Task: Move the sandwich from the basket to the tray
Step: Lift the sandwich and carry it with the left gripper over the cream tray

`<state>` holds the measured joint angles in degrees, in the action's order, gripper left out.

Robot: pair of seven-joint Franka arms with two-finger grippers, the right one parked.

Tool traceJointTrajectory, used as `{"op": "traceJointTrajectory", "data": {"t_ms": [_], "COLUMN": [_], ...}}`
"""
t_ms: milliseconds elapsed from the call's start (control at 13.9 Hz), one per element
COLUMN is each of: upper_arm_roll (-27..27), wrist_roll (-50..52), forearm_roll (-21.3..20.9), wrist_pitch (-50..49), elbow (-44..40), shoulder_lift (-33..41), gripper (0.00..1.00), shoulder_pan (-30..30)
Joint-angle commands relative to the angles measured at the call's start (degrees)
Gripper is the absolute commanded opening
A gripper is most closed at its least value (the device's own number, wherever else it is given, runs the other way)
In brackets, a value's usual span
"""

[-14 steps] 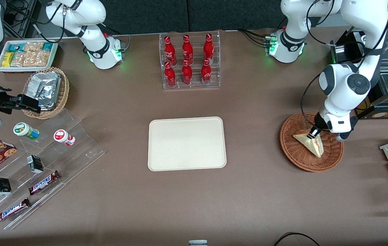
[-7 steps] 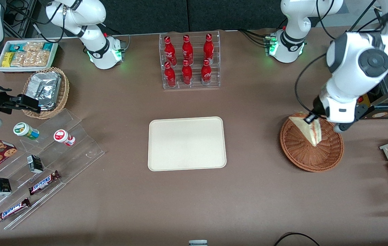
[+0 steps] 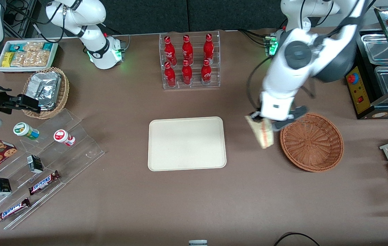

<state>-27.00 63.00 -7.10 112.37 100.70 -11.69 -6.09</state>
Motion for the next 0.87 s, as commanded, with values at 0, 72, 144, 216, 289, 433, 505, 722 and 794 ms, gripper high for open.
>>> {"op": "traceJointTrajectory", "data": {"t_ms": [0, 72, 144, 216, 289, 433, 505, 722, 794], "upper_arm_roll": [-0.4, -0.4, -0.3, -0.2, -0.2, -0.2, -0.2, 0.0, 0.1], "wrist_roll": [3.9, 4.0, 3.9, 4.0, 4.8, 5.9, 5.8, 6.3, 7.1], "forearm_roll": [-5.2, -5.3, -5.7, -7.3, -9.9, -13.3, -13.8, -16.4, -16.7], "wrist_pitch": [-0.7, -0.5, -0.3, -0.3, -0.3, 2.7, 5.9, 9.3, 10.0], "elbow": [-8.7, -11.2, -14.1, -16.7, -18.9, -19.3, -19.1, -19.7, -19.9], "shoulder_lift": [-10.9, -13.9, -17.2, -20.2, -22.9, -26.3, -27.6, -32.4, -33.3], "gripper": [0.02, 0.02, 0.02, 0.02, 0.02, 0.02, 0.02, 0.02, 0.02], "shoulder_pan": [-7.6, -9.4, -11.7, -13.9, -15.8, -17.5, -18.2, -19.0, -19.8]}}
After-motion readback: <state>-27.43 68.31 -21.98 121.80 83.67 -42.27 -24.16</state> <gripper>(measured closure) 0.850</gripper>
